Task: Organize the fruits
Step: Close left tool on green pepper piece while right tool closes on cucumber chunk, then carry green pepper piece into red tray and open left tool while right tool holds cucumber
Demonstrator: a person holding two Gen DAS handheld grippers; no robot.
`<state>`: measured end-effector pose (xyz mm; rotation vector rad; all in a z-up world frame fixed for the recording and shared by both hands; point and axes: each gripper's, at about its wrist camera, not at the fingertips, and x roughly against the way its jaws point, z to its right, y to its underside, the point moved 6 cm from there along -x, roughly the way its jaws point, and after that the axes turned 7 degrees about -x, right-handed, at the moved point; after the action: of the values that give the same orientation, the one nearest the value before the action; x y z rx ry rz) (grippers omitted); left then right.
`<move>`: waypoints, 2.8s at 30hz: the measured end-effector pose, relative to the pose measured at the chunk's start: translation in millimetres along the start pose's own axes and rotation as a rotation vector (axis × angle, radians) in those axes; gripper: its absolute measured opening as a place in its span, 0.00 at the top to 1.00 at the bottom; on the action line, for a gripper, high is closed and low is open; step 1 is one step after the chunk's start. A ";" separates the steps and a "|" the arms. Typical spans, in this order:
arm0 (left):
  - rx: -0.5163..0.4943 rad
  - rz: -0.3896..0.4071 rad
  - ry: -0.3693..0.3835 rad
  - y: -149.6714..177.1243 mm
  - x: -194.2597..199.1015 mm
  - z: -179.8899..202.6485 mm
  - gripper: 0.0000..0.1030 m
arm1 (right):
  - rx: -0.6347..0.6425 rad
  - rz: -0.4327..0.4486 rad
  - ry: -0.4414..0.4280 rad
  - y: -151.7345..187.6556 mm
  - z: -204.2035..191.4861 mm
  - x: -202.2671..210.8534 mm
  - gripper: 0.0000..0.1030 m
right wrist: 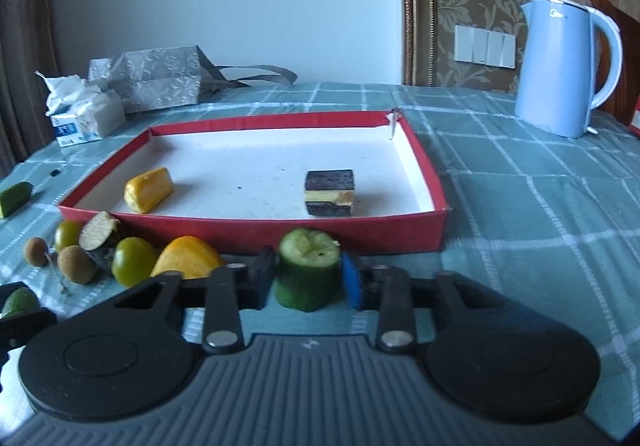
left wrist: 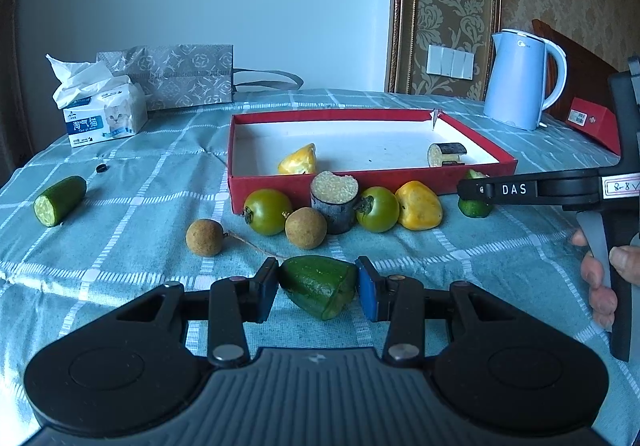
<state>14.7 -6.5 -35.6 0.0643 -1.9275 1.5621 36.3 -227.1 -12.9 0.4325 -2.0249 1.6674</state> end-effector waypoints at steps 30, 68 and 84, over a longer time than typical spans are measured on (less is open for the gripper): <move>-0.006 0.064 -0.010 -67.1 -3.0 -2.7 0.61 | 0.005 0.199 0.012 -8.8 3.7 36.6 0.70; -0.041 -0.179 -0.161 -114.6 -183.9 -16.9 0.60 | 0.029 0.203 -0.035 -6.0 -6.8 41.8 0.70; 0.036 0.015 -0.159 -72.7 -41.1 -20.2 0.60 | 0.050 0.191 -0.014 -4.5 -7.6 36.9 0.70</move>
<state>86.9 -23.9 7.7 0.1951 -2.0253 1.6449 9.1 -218.5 12.0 0.2747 -2.0943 1.8354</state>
